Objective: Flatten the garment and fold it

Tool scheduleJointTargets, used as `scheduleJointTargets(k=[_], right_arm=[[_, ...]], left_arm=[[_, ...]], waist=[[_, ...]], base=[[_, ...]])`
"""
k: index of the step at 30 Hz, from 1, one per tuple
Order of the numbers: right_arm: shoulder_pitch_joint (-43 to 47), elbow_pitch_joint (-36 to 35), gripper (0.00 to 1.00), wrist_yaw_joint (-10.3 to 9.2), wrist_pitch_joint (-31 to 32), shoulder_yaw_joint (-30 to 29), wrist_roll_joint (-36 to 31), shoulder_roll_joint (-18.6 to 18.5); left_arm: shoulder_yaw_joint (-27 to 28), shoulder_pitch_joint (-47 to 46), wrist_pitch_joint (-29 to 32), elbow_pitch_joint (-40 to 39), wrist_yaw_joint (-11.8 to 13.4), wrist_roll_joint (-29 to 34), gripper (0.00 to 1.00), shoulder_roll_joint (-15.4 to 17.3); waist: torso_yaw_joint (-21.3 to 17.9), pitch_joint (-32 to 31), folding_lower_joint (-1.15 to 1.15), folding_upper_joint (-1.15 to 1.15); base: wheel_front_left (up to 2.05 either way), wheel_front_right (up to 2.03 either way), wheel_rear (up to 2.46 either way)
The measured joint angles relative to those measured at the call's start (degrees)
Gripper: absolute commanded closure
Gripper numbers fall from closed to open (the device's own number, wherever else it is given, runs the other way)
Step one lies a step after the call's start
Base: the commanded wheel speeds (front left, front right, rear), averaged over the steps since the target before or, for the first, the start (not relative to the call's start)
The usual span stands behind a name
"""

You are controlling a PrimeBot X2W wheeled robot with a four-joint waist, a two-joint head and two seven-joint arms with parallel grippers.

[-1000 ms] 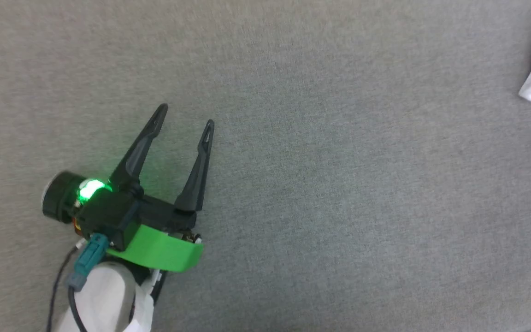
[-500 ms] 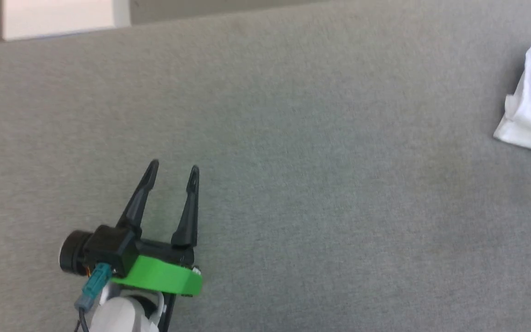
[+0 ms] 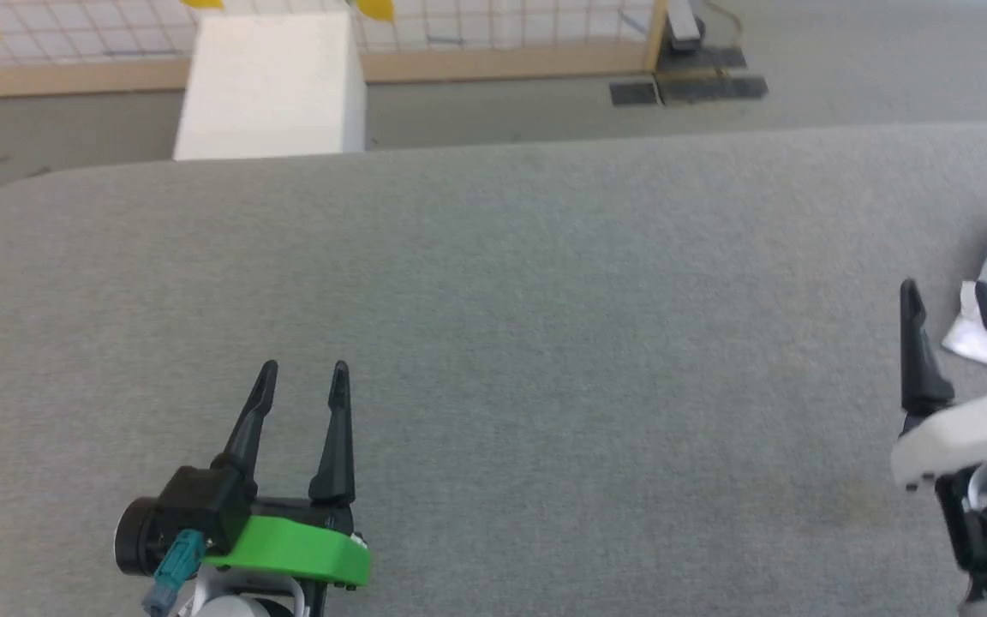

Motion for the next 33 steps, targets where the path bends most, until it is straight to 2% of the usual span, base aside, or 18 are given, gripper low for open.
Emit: scheduleJointTargets(k=[6, 11, 20, 33], right_arm=[[6.3, -4.4, 0.00, 0.00, -3.7, -0.3, -2.3, 2.7], [10.7, -4.7, 0.00, 0.00, -7.2, 0.2, 0.4, 2.8], [15.4, -0.5, 0.00, -0.01, -12.6, 2.9, 1.5, 2.9], [15.4, 3.4, 0.00, -0.01, -14.4, 3.2, 1.2, 2.9]], left_arm=[[1.4, 1.3, -0.2, -0.7, -0.1, -0.8, 0.00, -1.1], [0.9, 2.5, -0.2, -0.9, -0.5, 2.4, 0.00, -1.3], [1.5, 5.4, -0.2, -0.9, -0.5, 3.3, 0.00, -2.7], [0.8, 7.4, -0.2, 2.6, -1.1, 5.8, 0.00, -3.2]], waist=[[2.5, -3.0, 0.00, 0.00], [3.7, -4.6, 0.00, 0.00], [4.2, -6.8, 0.00, 0.00], [4.0, -8.1, 0.00, 0.00]], base=[[0.00, 0.00, 0.00], [0.00, 0.00, 0.00], [0.00, 0.00, 0.00], [0.00, 0.00, 0.00]])
